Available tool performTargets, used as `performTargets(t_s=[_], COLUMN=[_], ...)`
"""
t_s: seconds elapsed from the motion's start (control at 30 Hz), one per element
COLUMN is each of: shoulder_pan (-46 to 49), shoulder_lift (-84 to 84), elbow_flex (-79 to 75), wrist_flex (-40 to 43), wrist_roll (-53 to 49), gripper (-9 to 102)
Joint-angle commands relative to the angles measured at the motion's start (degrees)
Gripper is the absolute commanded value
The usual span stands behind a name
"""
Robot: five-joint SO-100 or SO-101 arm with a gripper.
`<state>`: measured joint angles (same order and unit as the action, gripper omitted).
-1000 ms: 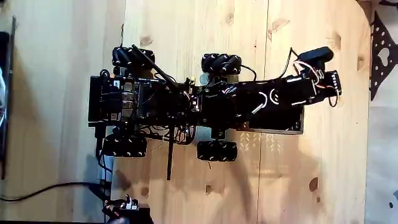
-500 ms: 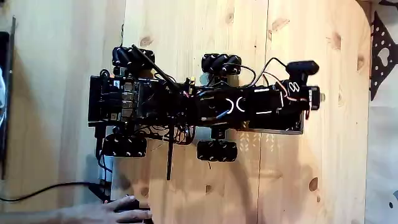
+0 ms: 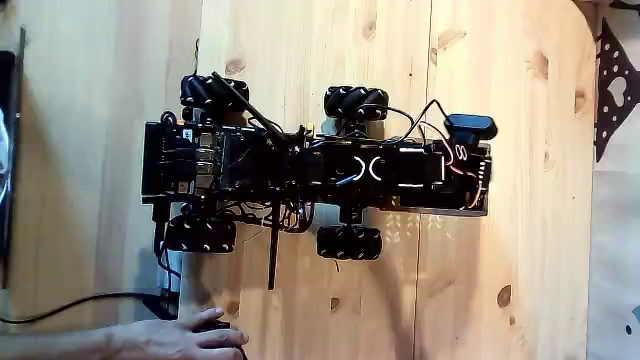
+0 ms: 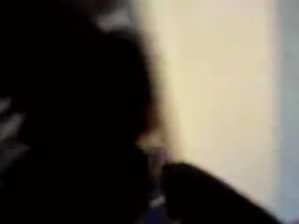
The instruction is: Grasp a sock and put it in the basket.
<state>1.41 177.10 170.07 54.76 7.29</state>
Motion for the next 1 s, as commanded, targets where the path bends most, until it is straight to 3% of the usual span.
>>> performTargets(t_s=[0.0,0.17,0.3,0.97], shoulder_pan=[1.5,3.8,4.6,1.7], shoulder_lift=[2.0,5.5,8.8,9.0], elbow_flex=[-0.3,-0.3,-0.3,-0.3], wrist_flex=[7.6,18.8,23.2,25.2], wrist_roll=[-2.5,-5.3,-5.1,-5.4], gripper=[0,0,0,0])
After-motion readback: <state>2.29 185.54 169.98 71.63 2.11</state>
